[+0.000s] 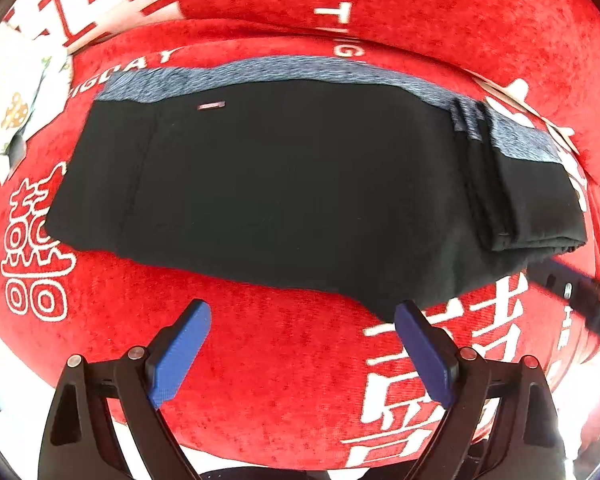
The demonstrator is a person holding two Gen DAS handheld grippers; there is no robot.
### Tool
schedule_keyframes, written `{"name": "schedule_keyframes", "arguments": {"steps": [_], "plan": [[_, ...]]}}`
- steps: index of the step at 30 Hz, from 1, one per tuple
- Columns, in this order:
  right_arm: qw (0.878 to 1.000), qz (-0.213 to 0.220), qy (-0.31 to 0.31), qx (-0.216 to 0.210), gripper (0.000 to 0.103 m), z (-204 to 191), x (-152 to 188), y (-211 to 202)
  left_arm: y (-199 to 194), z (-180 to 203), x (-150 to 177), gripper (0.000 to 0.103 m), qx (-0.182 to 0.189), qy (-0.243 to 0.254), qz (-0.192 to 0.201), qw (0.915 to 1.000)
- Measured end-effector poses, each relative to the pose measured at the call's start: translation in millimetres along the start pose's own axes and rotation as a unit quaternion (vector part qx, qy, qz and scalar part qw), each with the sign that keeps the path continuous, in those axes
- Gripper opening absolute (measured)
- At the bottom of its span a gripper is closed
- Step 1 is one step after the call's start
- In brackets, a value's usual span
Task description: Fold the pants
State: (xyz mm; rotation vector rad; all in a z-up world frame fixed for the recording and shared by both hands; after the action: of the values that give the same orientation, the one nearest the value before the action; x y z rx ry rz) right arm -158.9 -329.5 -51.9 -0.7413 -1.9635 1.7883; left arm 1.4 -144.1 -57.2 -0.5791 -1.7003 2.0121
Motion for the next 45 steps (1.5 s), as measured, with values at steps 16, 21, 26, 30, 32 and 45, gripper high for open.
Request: {"name": "schedule_keyframes", "arguments": {"steps": [16, 21, 26, 30, 32, 45], "plan": [[0.995, -0.018, -0.093, -0.004, 0.025, -54, -8, 18, 9, -62, 8, 0.094, -0.018, -0.067, -0.002, 0.9976], [0.99, -0.033, -0.134, -0.019, 0.037, -103, -13, 47, 5, -77, 10, 0.094, -0.021, -0.077, 0.004, 0.9968], [0.99, -0.029, -0.14, 0.011, 0.036, -113, 5, 63, 4, -85, 12, 0.094, -0.013, -0.086, 0.007, 0.9962], [0.987, -0.068, -0.144, 0.004, 0.036, -106, 14, 61, 2, -98, 18, 0.094, -0.005, -0.089, 0.002, 0.996], [0.986, -0.083, -0.148, 0.002, 0.037, -103, 24, 58, 1, -104, 18, 0.094, 0.005, -0.094, 0.003, 0.9955], [0.99, -0.083, -0.113, -0.017, 0.037, -102, 24, 39, -2, -97, 15, 0.094, 0.012, -0.109, 0.011, 0.9939]]}}
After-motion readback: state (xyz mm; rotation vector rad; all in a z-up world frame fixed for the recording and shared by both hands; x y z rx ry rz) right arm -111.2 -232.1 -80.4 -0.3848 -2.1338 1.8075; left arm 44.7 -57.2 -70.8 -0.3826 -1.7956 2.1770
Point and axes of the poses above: each gripper's, at about its wrist camera, not at the fingertips, and y roughly the way its jaws point, z to its right, x to its underside, the point moved 1 cm from there along y, roughly the way its jaws point, and after that the axes turned 5 degrees about x, right-handed, at the moved point
